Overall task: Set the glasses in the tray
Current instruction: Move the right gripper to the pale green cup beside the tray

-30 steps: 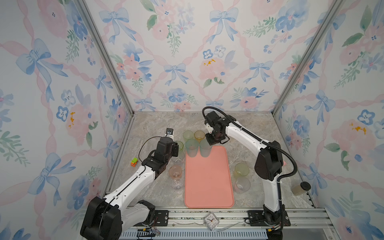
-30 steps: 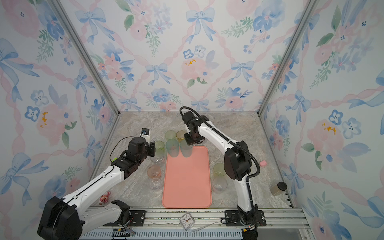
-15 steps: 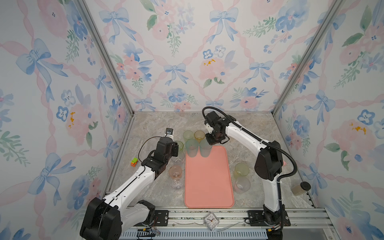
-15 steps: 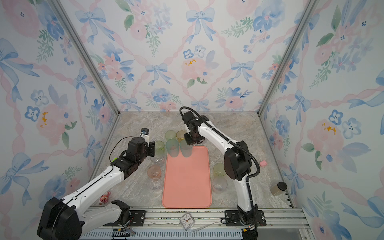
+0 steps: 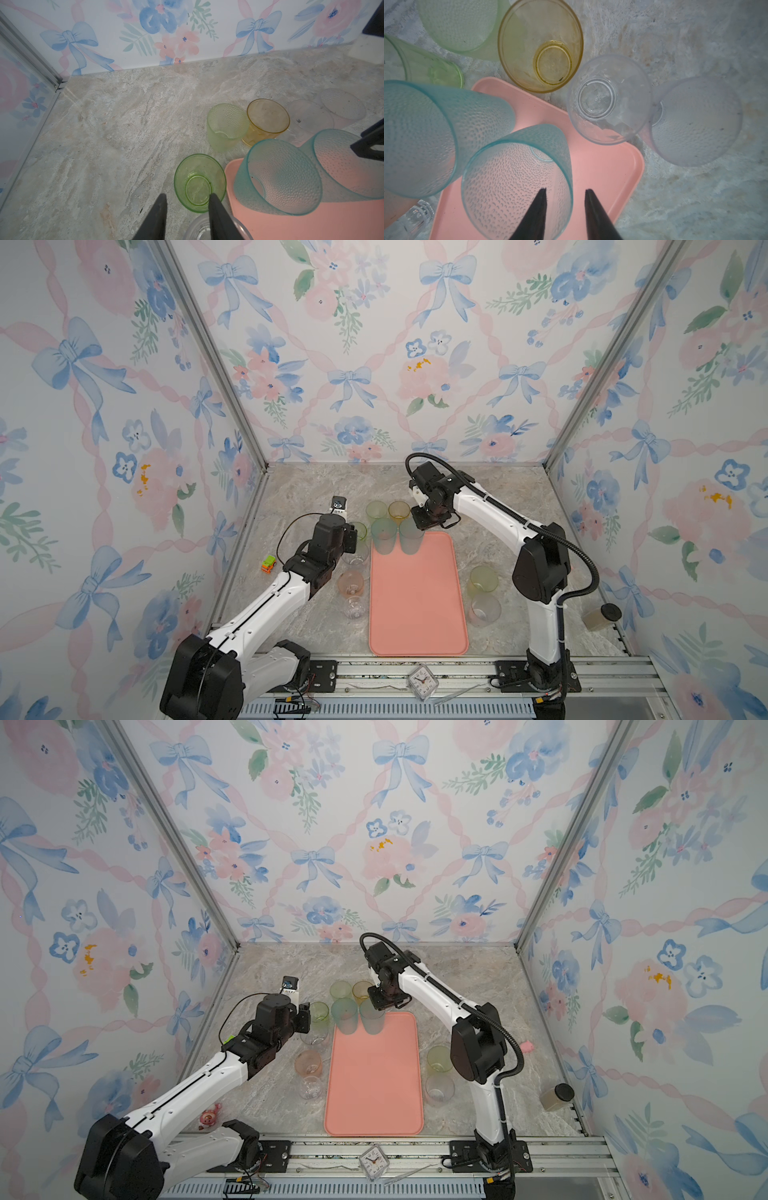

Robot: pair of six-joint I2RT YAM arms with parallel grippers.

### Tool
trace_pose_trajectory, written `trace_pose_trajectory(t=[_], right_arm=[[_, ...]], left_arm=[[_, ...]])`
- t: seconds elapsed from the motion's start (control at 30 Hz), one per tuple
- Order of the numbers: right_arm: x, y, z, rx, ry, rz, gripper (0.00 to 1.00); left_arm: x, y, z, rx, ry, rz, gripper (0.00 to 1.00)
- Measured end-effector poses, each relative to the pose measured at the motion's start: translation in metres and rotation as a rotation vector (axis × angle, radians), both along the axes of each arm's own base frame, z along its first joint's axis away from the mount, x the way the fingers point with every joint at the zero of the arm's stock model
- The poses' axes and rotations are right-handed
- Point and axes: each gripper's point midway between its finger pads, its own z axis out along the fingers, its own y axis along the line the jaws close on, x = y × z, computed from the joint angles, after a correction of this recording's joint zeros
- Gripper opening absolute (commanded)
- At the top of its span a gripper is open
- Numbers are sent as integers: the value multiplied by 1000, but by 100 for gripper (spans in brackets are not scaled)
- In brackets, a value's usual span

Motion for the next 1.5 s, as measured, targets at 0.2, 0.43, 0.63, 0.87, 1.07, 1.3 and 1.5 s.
trace_pose_trajectory(t=[0.2,0.43,0.63,0.87,1.07,1.3,1.5], right_arm=[[-3,-8,28,59,-56,-13,39],[-12,-36,69,123,-153,-52,41],[-38,-86,86,135,-214,-139,41],[-78,-138,82,115,-245,-248,40],[-106,-159,75,87,-232,-291,35],[-138,-185,62,54,-194,-360,30],[-155,-197,43,25,-133,-403,29]], left_arm=[[-1,1,5,-6,-12,0,35],[-4,2,16,-19,-40,1,34],[-8,6,16,-19,-33,17,34],[-10,9,6,-11,-9,33,34],[-11,10,-2,-7,10,40,34],[-12,12,-5,-1,17,44,34],[-11,11,-11,6,33,45,34]])
